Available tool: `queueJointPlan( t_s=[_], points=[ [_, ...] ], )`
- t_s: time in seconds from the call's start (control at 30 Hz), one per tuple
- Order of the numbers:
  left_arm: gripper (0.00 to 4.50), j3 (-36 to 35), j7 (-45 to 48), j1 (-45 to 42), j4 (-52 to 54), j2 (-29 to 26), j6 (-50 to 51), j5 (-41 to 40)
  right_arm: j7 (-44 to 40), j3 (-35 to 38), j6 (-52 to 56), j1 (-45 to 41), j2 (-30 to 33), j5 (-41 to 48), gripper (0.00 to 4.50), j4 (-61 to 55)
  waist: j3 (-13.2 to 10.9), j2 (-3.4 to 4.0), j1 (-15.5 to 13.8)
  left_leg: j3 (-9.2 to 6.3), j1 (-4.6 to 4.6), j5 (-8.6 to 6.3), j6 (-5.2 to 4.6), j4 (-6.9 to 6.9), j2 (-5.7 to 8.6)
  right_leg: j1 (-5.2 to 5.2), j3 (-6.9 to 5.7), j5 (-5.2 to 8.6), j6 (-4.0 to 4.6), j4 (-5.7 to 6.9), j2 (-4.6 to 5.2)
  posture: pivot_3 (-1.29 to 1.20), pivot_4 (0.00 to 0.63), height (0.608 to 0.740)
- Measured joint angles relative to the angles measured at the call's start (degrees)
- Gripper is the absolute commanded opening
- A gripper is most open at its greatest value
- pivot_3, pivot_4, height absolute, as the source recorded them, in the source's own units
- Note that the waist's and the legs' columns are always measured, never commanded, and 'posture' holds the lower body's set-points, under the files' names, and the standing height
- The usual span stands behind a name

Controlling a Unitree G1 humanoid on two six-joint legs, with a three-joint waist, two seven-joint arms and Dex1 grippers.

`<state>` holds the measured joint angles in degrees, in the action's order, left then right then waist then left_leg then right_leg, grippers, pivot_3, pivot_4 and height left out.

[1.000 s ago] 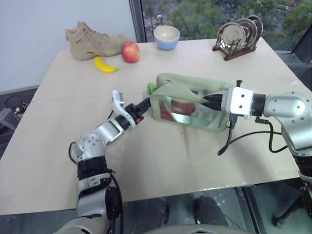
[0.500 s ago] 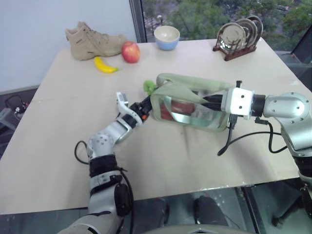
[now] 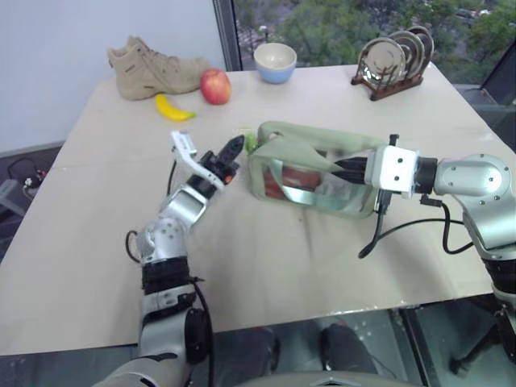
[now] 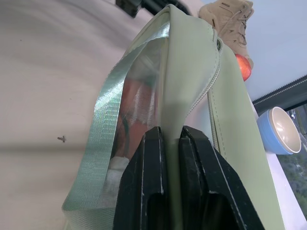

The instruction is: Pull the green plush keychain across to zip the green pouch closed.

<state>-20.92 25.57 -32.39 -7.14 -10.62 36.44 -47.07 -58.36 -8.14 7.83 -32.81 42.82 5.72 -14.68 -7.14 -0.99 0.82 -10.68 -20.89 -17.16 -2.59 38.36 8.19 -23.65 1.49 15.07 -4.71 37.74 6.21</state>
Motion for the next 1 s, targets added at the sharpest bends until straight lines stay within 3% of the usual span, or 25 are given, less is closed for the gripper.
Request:
queueJointPlan(
  t_s=[0.17,0.4,0.6,1.0],
  points=[
    [0.06,3.33,1.24,-0.62,-0.11,-1.4,-1.28,2.93,0.18,-0.07,-0.49,-0.05,-0.75,-0.26,0.0,0.42,0.0,-0.01,0.14,0.0,0.0,0.0,0.0,-0.01,0.0,-0.01,0.02,0.0,0.0,0.0,0.0,0.0,0.15,0.74],
    [3.23,4.55,4.44,1.67,-0.08,-7.55,2.49,3.39,0.39,-0.13,-0.45,-0.15,-1.37,-0.65,0.0,0.69,0.0,-0.01,0.37,0.0,0.02,0.0,0.0,-0.03,-0.02,-0.03,0.03,0.0,0.0,0.03,-0.04,0.0,0.15,0.74],
    [3.23,7.38,9.13,1.89,-2.62,-12.12,-0.44,9.06,0.47,-0.13,-0.29,-0.16,-1.61,-0.77,0.0,0.67,0.01,-0.01,0.14,-0.02,0.03,0.0,0.0,-0.03,-0.01,-0.01,0.0,0.0,0.0,0.01,-0.04,0.0,0.15,0.74],
    [3.23,2.59,-1.72,0.79,-8.34,-7.14,9.29,6.84,0.53,-0.13,0.62,-0.14,-1.88,-0.79,0.0,0.23,0.01,-0.02,0.18,-0.03,0.02,0.0,0.0,-0.01,-0.01,-0.02,0.0,0.0,0.0,0.05,-0.03,0.0,0.15,0.74]
  ],
)
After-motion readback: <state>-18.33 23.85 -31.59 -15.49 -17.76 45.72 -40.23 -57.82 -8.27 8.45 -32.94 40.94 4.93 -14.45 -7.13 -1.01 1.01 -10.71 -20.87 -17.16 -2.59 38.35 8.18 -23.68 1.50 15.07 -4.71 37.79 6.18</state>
